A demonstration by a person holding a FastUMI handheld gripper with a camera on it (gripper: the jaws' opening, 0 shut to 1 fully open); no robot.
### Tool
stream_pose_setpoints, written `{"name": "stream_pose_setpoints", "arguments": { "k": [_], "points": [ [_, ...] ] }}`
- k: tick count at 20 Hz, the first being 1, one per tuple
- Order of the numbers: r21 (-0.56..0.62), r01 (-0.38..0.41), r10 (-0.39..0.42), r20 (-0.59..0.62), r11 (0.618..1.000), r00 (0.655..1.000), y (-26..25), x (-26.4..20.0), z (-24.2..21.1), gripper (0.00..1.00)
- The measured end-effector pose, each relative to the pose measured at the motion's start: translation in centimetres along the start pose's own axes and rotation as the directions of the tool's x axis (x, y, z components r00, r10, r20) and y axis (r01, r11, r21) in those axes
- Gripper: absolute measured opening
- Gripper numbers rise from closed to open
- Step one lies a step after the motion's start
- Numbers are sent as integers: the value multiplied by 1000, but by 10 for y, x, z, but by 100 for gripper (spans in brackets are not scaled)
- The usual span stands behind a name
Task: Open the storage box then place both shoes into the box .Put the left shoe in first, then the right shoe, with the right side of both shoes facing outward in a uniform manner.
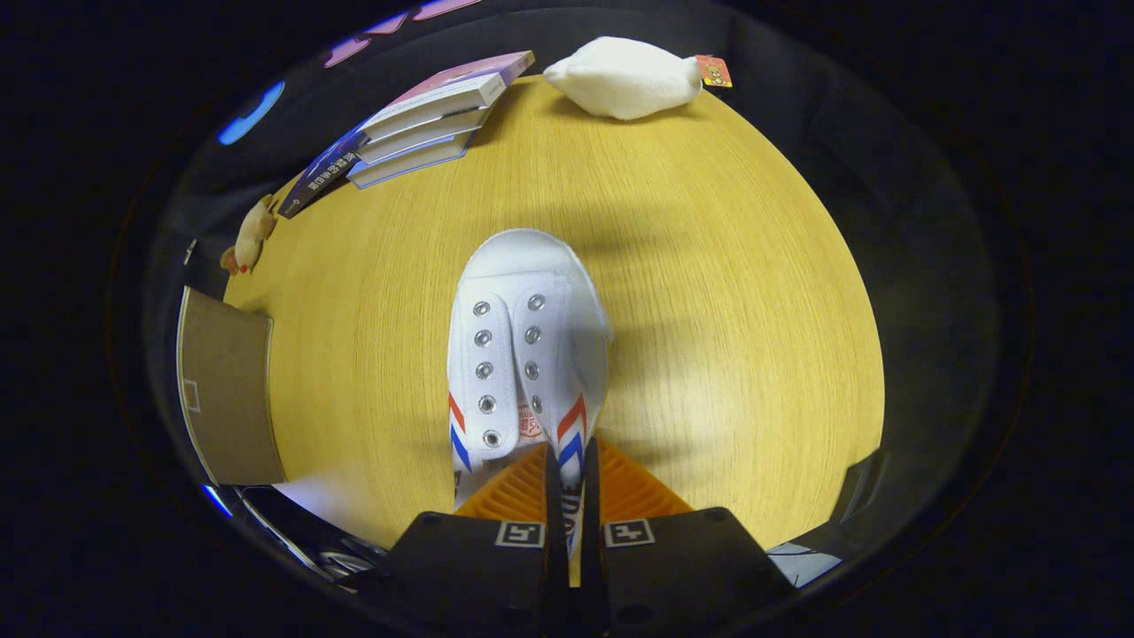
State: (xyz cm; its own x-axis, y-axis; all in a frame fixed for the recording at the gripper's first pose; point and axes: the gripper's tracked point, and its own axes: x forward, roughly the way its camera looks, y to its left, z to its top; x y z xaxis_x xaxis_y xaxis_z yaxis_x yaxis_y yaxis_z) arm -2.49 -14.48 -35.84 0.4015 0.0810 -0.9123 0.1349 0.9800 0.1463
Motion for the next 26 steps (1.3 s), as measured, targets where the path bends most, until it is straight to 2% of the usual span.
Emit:
{"name": "stream_pose_setpoints", "arguments": {
  "k": [5,10,21,26],
  "points": [
    [154,-35,33,20,987,999,6,-10,0,6],
    [192,-70,58,69,979,996,45,-47,1,5],
    [202,-260,220,201,944,955,204,-152,30,5],
    [161,-363,325,222,918,919,290,-185,35,5]
  ]
}}
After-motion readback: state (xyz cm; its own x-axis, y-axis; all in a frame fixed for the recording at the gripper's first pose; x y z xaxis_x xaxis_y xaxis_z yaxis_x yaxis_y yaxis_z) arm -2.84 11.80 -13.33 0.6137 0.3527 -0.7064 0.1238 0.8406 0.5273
